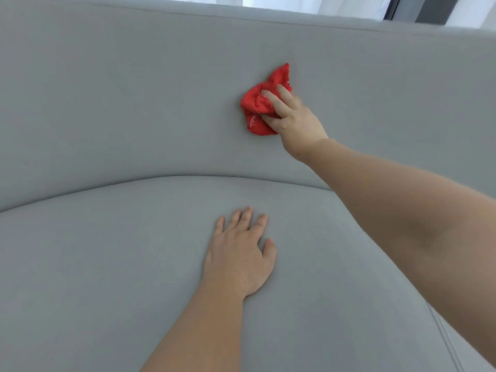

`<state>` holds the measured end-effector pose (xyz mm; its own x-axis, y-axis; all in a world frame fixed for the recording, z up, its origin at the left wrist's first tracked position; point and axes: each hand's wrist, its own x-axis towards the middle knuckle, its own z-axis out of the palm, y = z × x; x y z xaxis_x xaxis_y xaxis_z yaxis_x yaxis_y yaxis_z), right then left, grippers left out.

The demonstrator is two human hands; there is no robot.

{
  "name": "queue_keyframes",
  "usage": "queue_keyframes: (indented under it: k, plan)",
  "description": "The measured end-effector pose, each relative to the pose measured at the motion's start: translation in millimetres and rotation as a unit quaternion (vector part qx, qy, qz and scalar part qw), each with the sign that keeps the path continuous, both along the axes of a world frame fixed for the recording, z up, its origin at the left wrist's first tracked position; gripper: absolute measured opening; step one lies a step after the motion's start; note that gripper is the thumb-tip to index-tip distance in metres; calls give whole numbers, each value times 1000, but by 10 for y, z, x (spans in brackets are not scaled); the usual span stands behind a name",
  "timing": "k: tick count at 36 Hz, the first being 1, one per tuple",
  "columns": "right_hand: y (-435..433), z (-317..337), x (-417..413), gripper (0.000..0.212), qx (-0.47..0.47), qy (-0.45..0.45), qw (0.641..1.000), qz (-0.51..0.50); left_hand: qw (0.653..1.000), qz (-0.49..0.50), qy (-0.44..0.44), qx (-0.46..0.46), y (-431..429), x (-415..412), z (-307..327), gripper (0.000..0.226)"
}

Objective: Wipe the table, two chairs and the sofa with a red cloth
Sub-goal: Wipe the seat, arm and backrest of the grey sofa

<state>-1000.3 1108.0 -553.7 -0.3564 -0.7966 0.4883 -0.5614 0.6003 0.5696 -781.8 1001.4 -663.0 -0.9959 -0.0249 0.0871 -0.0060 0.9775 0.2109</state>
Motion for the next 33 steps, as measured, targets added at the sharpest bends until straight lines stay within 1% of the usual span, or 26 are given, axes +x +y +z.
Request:
queue_keyframes:
  k: [4, 5, 7, 8, 9, 11, 12, 13, 14, 17, 19, 20, 22, 23, 28, 31, 33]
  plan:
    - [248, -636, 58, 39, 140, -43, 989, 17, 1000, 2, 9, -3, -2, 9, -2, 57]
    - [282, -725, 75, 34, 172, -62, 983, 17, 1000, 3, 12, -3, 1, 11, -5, 57]
    - [312, -758, 118, 19, 205, -85, 975, 19, 1000, 5, 18, -2, 3, 9, -9, 57]
    - [319, -737, 118, 13, 206, -81, 975, 27, 1000, 6, 21, -1, 2, 5, -14, 57]
    - [326, -725, 109, 13, 205, -71, 976, 34, 1000, 6, 21, -1, 1, 8, -20, 57]
    - [330, -687, 101, 14, 209, -47, 976, 39, 1000, 7, 22, -1, -1, 18, -25, 57]
    - [330, -648, 105, 18, 204, -36, 977, 38, 1000, 7, 23, 0, -1, 20, -23, 57]
    - [340, -603, 111, 16, 205, -27, 978, 31, 1000, 7, 22, 0, 0, 22, -23, 57]
    - [358, -546, 113, 10, 204, -23, 978, 28, 1000, 7, 19, 0, 3, 23, -21, 57]
    - [462, -333, 96, 18, 202, -28, 979, 28, 1000, 6, 14, -1, 4, 31, -12, 57]
    - [529, -175, 80, 13, 200, -13, 979, 32, 1000, 8, 14, -1, 4, 36, 0, 58]
    - [552, -104, 59, 14, 197, -1, 980, 38, 1000, 8, 14, -1, 4, 37, 5, 58]
    - [597, 37, 40, 35, 192, 15, 981, 37, 1000, 6, 7, -1, 7, 48, 13, 58]
    - [618, 110, 44, 40, 187, 17, 982, 30, 1000, 5, 4, 0, 8, 52, 15, 58]
    - [683, 490, 27, 44, 179, 32, 983, -2, 1000, 5, 3, -5, 5, 41, 15, 58]
    - [691, 741, 54, 45, 154, 31, 987, -26, 1000, 4, 0, -6, 6, 46, 23, 58]
    - [700, 875, 56, 53, 136, 36, 989, -43, 1000, 5, 0, -7, 6, 52, 32, 58]
